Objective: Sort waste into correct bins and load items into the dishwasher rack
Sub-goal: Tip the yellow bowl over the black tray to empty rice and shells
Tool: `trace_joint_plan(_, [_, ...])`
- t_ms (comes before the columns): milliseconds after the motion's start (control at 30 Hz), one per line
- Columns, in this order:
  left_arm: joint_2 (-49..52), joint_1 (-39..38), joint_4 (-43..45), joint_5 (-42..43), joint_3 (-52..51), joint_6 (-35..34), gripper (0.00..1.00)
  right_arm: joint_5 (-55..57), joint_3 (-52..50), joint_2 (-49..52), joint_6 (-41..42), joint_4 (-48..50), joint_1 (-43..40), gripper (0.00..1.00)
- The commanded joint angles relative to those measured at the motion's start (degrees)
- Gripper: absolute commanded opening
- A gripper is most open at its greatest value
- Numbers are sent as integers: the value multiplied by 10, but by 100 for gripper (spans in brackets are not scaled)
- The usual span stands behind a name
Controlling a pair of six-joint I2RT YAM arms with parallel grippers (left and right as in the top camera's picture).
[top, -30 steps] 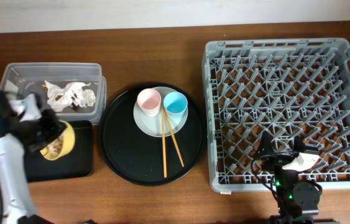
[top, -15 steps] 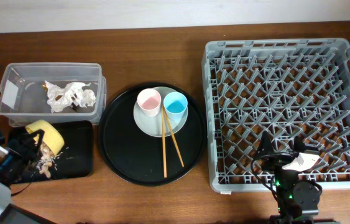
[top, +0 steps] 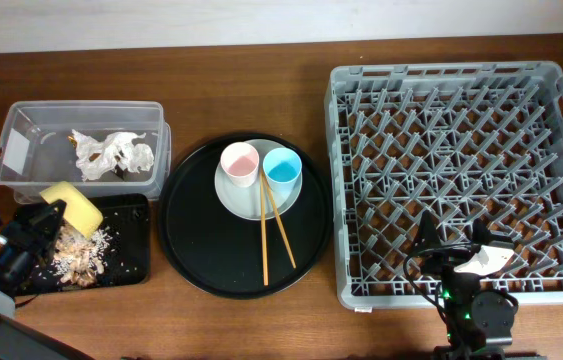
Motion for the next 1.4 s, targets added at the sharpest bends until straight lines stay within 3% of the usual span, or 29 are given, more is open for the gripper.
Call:
trace_joint_plan(0, [7,3,18,23,0,-42,0,1,-3,-4,5,-4,-2,98])
trace_joint_plan(133, [7,3,36,65,0,-75,0,1,-3,-4,5,-4,-3,98])
trace_joint_plan(300, [7,3,24,21,0,-81,0,1,-3,-4,5,-4,-3,98])
trace_joint_plan(533, [8,3,32,57,0,-108,0,1,-3,-4,5,-4,-3,98])
trace_joint_plan(600, [8,3,45,27,0,-116,0,1,-3,-4,5,-4,-3,98])
trace_joint_plan(733, [8,3,43,64,0,-117,0,1,-3,-4,5,-4,-3,98])
trace_joint_plan(1033, [8,3,90,62,0,-149,0,1,-3,-4,5,-4,-3,98])
trace_joint_plan(1367, [8,3,65,99,0,-158,0,1,-3,-4,5,-4,-3,98])
